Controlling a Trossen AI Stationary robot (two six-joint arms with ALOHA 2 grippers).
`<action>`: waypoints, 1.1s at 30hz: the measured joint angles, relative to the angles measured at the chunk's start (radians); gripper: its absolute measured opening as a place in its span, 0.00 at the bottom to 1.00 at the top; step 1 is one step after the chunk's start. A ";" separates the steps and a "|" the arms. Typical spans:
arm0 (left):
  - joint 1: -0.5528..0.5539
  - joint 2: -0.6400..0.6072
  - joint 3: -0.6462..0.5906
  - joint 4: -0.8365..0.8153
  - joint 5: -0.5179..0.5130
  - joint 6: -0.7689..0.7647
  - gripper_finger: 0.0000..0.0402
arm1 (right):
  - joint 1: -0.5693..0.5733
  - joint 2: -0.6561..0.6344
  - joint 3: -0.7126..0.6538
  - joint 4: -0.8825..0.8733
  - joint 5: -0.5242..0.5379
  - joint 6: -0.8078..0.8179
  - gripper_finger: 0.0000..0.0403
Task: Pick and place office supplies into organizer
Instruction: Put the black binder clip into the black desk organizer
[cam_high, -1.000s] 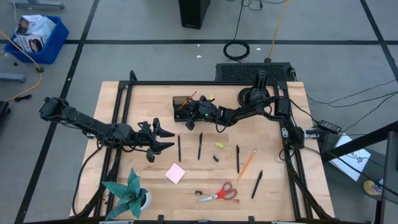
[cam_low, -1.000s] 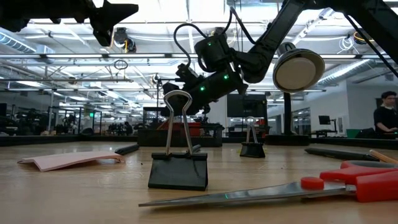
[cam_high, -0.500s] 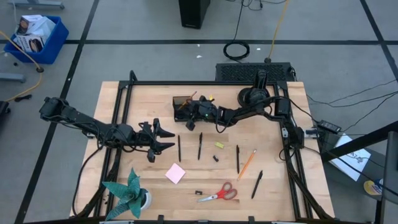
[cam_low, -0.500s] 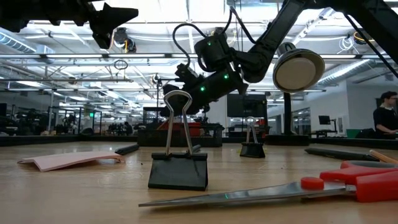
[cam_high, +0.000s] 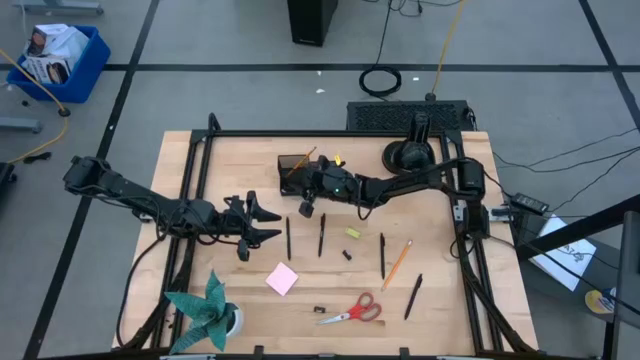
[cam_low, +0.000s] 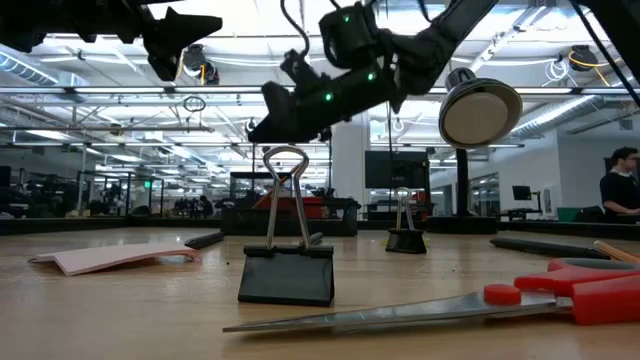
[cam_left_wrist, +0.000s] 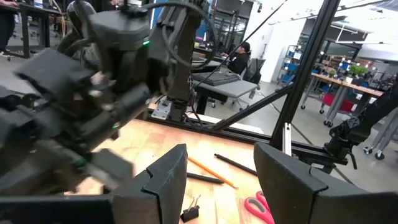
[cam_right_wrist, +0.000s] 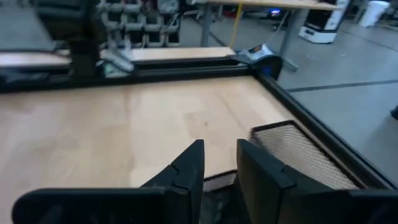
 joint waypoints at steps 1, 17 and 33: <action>0.000 0.000 0.000 -0.003 0.000 0.000 0.48 | 0.010 -0.013 0.000 -0.026 0.000 -0.010 0.21; 0.000 0.000 0.000 -0.008 0.000 -0.004 0.48 | 0.234 -0.219 -0.001 -0.365 0.006 -0.054 0.24; 0.000 0.000 0.000 -0.016 -0.001 -0.007 0.48 | 0.501 -0.283 -0.001 -0.587 0.103 0.026 0.40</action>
